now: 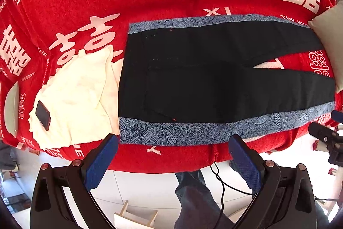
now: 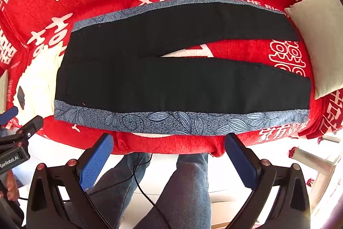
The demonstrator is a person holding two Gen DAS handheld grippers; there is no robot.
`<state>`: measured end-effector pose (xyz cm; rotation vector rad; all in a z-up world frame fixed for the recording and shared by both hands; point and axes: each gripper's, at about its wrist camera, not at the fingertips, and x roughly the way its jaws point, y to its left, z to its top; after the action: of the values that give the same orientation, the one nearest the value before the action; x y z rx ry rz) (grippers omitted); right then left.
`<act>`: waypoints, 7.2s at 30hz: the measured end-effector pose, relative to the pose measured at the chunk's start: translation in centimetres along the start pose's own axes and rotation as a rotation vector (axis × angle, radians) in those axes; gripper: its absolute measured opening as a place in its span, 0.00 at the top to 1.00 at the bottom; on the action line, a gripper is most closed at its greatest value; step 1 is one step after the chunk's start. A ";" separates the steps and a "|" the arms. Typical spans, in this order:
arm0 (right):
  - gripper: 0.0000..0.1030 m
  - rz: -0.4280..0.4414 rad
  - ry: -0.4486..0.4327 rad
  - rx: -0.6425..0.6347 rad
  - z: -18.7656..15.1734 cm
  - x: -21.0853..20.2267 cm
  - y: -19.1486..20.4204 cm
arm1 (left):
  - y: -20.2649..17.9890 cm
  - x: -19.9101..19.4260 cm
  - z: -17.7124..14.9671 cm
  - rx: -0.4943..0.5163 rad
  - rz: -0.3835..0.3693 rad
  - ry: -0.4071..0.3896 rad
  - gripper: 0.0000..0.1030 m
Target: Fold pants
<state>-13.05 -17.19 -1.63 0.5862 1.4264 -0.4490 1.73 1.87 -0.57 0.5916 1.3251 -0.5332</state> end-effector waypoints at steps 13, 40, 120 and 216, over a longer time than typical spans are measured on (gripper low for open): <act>0.00 0.350 0.083 -0.005 0.3 4.1 -4.1 | -0.4 3.8 -1.0 -0.280 -0.047 0.061 0.00; 0.35 0.992 -0.121 0.517 -7.4 20.9 -9.3 | 2.9 16.0 -7.1 -0.354 -0.352 0.040 0.00; 0.27 0.353 -0.103 0.088 17.4 10.0 -17.6 | -9.4 13.4 13.5 -0.156 -0.206 -0.012 0.14; 0.57 0.124 -0.160 0.165 27.2 12.3 -43.4 | -29.6 14.3 28.6 -0.113 -0.012 -0.060 0.76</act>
<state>-17.22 -67.32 -17.26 0.7504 1.2009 -0.5068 5.29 -39.61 -13.42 0.4717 1.2937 -0.4786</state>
